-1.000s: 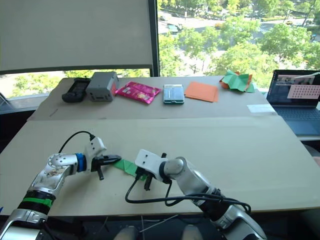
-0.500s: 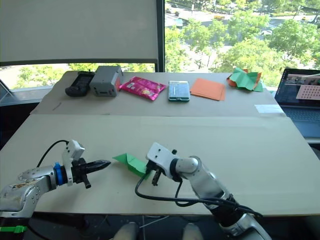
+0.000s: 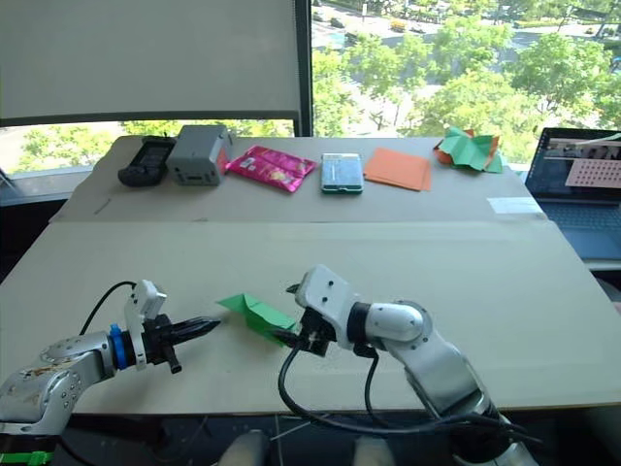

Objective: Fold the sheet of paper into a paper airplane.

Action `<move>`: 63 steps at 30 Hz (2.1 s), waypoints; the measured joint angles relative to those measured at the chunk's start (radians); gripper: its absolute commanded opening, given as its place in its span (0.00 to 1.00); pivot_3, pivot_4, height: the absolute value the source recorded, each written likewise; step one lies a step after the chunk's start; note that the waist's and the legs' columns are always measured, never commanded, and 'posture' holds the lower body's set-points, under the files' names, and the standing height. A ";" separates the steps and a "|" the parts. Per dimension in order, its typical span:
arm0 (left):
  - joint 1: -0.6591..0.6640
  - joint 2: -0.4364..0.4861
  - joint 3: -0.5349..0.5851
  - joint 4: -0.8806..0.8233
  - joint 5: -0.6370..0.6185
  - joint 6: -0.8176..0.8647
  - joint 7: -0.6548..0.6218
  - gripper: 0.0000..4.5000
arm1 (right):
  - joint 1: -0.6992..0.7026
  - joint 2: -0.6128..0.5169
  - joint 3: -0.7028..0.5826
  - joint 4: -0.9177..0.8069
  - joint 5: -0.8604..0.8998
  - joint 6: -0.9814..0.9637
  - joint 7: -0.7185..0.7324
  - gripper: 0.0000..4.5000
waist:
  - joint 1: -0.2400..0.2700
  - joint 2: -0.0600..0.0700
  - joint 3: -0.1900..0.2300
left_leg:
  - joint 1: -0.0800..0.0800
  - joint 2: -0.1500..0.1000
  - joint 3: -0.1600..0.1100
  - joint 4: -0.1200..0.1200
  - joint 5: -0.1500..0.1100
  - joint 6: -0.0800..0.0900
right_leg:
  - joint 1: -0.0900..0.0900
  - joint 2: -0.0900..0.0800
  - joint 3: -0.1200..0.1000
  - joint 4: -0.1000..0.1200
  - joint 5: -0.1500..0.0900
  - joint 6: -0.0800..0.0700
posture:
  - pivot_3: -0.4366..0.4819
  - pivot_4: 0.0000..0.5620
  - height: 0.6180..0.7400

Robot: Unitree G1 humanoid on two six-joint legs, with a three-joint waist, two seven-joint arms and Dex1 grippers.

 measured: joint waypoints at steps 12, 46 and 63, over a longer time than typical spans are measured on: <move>0.028 0.014 0.006 0.007 -0.003 -0.036 0.001 0.33 | -0.004 0.020 0.038 0.049 0.080 0.015 0.021 0.90 | -0.001 0.000 0.000 | 0.001 0.000 0.000 0.000 0.000 0.000 | 0.000 0.000 0.000 0.001 0.000 0.000 | 0.48 0.27 0.72; 0.034 0.044 0.039 -0.181 -0.104 0.029 0.056 1.00 | -0.148 0.067 -0.004 0.304 0.174 -0.088 0.118 0.90 | 0.010 -0.002 -0.001 | 0.003 0.000 0.000 0.002 0.000 0.001 | 0.002 0.002 0.003 0.016 0.001 0.000 | 0.48 0.27 0.72; -0.031 0.078 0.038 -0.261 -0.200 0.182 0.116 1.00 | -0.058 0.051 0.210 0.342 0.067 -0.072 0.067 0.90 | 0.008 -0.004 -0.001 | 0.004 0.000 0.000 0.002 0.000 0.000 | 0.001 0.002 0.004 0.015 0.001 0.000 | 0.48 0.27 0.72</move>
